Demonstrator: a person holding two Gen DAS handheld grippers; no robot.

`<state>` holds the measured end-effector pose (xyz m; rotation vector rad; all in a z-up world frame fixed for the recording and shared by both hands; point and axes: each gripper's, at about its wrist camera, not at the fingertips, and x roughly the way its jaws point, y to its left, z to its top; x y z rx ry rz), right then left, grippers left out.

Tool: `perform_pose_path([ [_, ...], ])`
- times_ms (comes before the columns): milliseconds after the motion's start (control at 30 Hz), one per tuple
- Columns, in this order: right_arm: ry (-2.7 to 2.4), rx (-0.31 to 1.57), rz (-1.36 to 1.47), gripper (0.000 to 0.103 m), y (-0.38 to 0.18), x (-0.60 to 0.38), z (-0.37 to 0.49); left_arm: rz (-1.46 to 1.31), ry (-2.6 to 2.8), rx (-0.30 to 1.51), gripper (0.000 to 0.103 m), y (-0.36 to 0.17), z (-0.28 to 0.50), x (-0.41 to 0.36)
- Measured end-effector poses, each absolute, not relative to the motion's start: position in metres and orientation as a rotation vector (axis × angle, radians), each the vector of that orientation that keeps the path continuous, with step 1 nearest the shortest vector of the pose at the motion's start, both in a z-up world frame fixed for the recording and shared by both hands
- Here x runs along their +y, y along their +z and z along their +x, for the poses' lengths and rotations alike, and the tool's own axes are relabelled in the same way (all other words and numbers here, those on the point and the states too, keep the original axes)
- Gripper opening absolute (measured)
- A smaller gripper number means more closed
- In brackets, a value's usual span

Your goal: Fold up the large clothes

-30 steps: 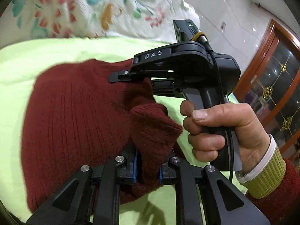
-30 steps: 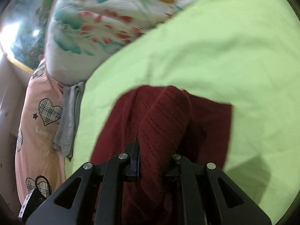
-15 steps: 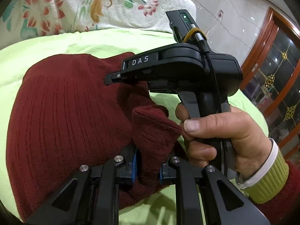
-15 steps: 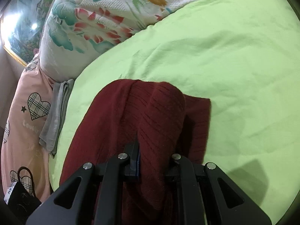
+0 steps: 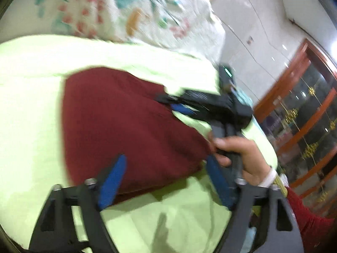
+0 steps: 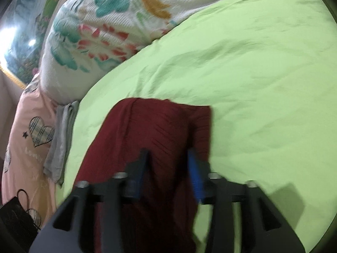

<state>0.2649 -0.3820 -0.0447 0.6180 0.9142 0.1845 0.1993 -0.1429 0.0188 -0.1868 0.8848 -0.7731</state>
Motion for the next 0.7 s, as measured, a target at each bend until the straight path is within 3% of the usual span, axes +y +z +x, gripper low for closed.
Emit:
perform_pose_path([
  [33, 0.164, 0.906, 0.625, 0.077, -0.042, -0.386, 0.259, -0.196, -0.753, 0.881, 0.082, 0.020, 0.203, -0.133],
  [67, 0.169, 0.894, 0.636, 0.079, -0.040, -0.388, 0.254, -0.210, -0.721, 0.884, 0.082, 0.019, 0.210, -0.121],
  [467, 0.241, 0.957, 0.682, 0.080, -0.049, -0.378, 0.241, -0.630, -0.734, 1.176, 0.087, -0.065, 0.317, -0.069],
  [700, 0.275, 0.969, 0.728, 0.081, -0.059, -0.379, 0.243, -0.604, -0.759, 1.245, 0.094, -0.084, 0.338, -0.104],
])
